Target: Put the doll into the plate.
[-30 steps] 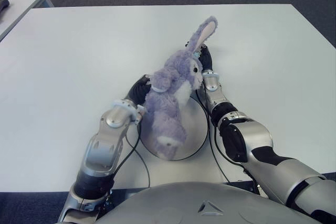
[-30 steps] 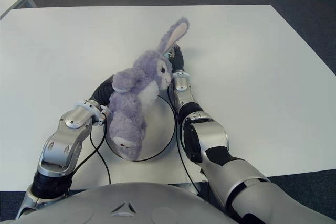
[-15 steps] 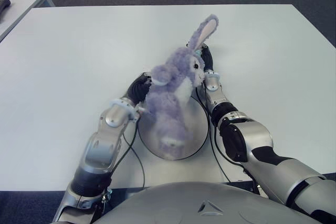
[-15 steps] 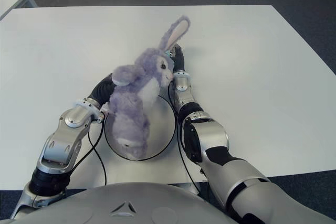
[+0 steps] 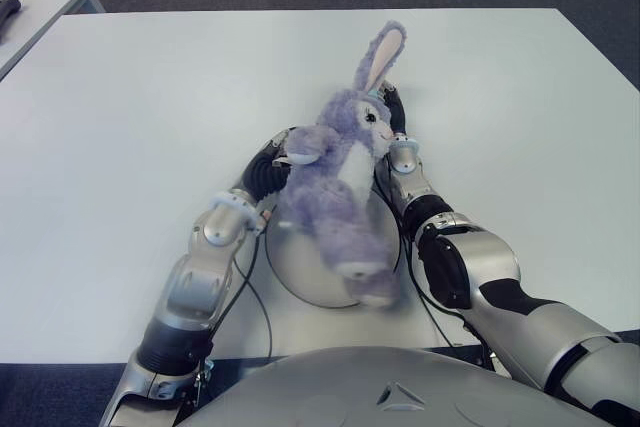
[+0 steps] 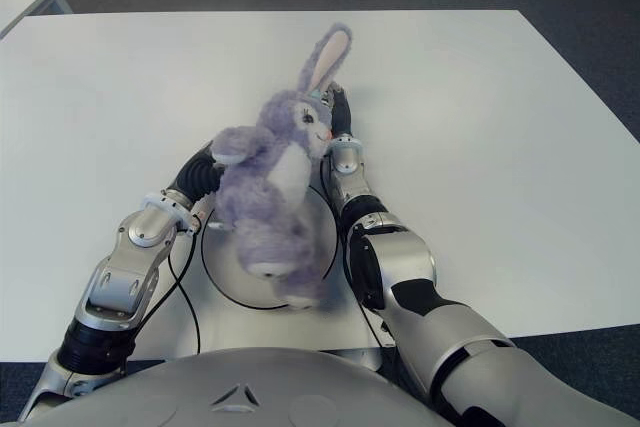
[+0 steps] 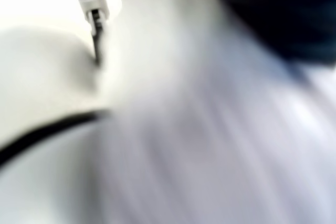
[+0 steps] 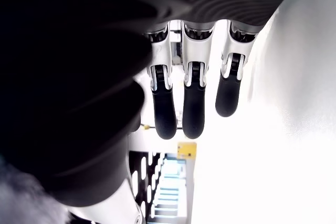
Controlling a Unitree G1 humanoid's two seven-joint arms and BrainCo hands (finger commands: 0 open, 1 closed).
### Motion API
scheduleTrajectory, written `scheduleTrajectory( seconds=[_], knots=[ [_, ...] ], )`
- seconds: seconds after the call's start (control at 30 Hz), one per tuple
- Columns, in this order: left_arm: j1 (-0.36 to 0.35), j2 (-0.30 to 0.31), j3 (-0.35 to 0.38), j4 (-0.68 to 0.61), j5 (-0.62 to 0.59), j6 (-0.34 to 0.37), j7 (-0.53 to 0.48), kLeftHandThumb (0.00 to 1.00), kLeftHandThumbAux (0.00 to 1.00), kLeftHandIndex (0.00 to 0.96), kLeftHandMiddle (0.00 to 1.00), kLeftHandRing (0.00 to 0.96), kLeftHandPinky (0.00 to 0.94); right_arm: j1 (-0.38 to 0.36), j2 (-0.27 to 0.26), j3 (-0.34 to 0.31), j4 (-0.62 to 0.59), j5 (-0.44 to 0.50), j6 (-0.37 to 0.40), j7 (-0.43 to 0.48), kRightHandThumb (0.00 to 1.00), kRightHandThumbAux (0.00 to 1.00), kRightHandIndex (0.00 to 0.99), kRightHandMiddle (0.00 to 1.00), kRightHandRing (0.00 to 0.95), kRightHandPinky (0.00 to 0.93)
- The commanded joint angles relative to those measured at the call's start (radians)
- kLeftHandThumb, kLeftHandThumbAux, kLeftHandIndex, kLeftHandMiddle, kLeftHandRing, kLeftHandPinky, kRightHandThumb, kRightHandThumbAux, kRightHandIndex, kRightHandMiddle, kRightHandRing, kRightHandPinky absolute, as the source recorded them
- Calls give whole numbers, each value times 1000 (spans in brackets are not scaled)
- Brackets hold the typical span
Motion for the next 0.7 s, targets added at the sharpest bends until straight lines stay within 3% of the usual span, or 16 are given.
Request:
scheduleTrajectory(
  seconds=[0.03, 0.3, 0.47, 0.7],
  knots=[
    [23, 23, -19, 99, 23, -23, -16, 318, 617, 63, 181, 219, 237, 215, 98, -11, 119, 9, 95, 10, 172, 941, 282, 313, 299, 249],
    [8, 73, -35, 133, 72, -56, -43, 264, 589, 20, 140, 178, 175, 214, 99, -15, 119, 11, 98, 11, 180, 951, 271, 300, 284, 245],
    [-8, 117, -53, 147, 107, -67, -68, 185, 479, 0, 15, 33, 22, 212, 101, -16, 119, 13, 101, 10, 198, 956, 268, 292, 271, 234],
    [-26, 148, -61, 161, 148, -90, -65, 147, 415, 0, 0, 0, 0, 212, 101, -15, 119, 12, 103, 8, 198, 952, 271, 288, 267, 232]
  ],
)
